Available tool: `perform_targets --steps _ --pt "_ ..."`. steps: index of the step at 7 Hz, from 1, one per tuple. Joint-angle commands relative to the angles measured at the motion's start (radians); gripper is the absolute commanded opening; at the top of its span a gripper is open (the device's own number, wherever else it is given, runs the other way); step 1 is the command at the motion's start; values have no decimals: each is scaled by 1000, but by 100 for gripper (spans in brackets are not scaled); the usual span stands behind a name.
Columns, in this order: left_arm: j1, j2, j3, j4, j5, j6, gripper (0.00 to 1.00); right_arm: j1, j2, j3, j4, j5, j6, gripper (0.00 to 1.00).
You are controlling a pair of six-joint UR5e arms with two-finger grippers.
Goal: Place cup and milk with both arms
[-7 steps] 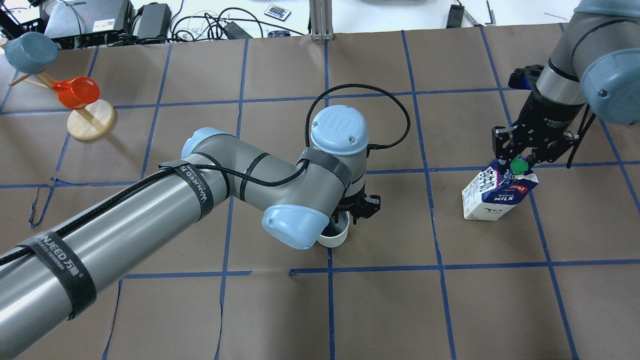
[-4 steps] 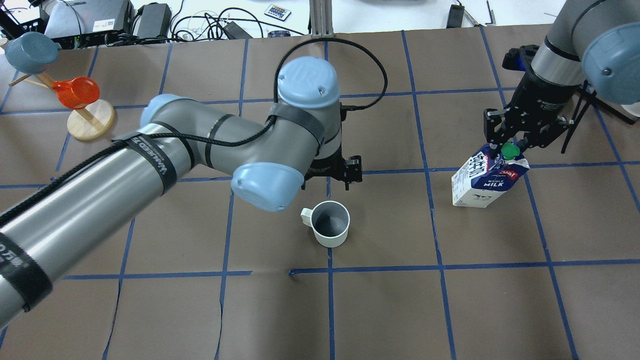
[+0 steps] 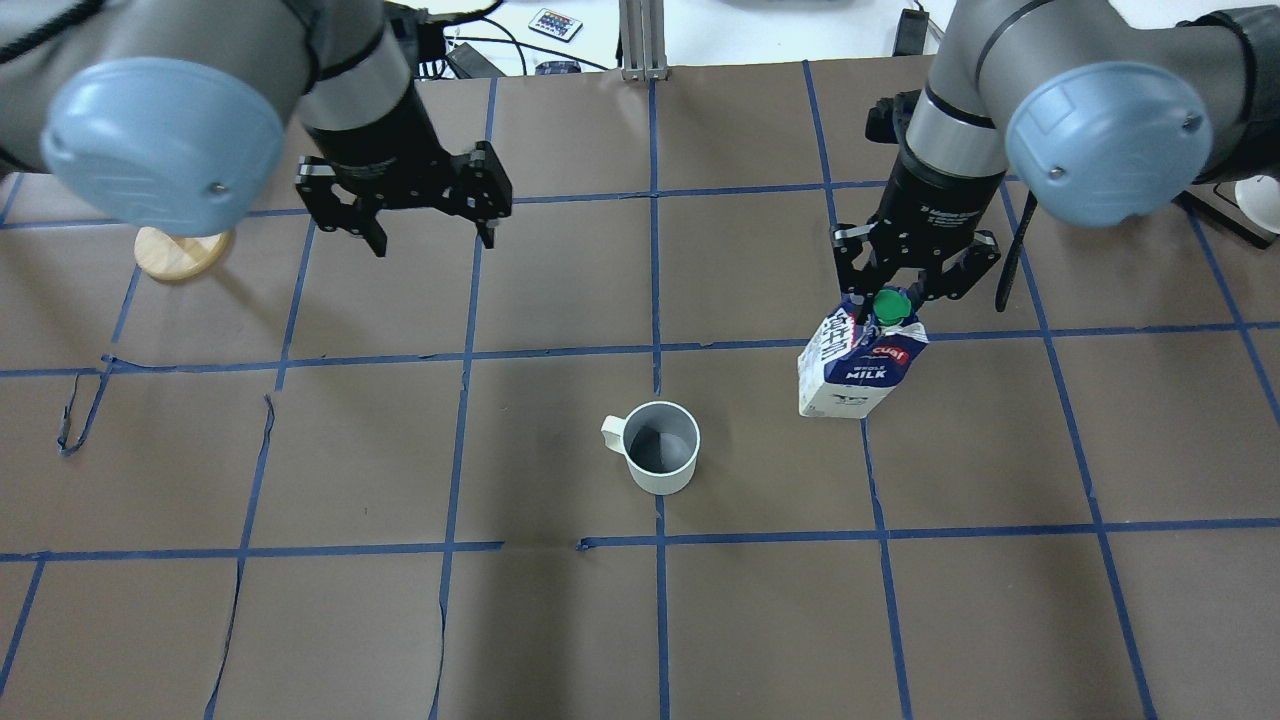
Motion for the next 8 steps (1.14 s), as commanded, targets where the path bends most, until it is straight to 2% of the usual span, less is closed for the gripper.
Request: perform_targets --steps 1,8 --pt "137 51 1 -7 -4 84 100 95 18 2 -28 14 29 34" --pt "154 47 14 -16 -15 153 100 184 59 13 -61 15 79 40"
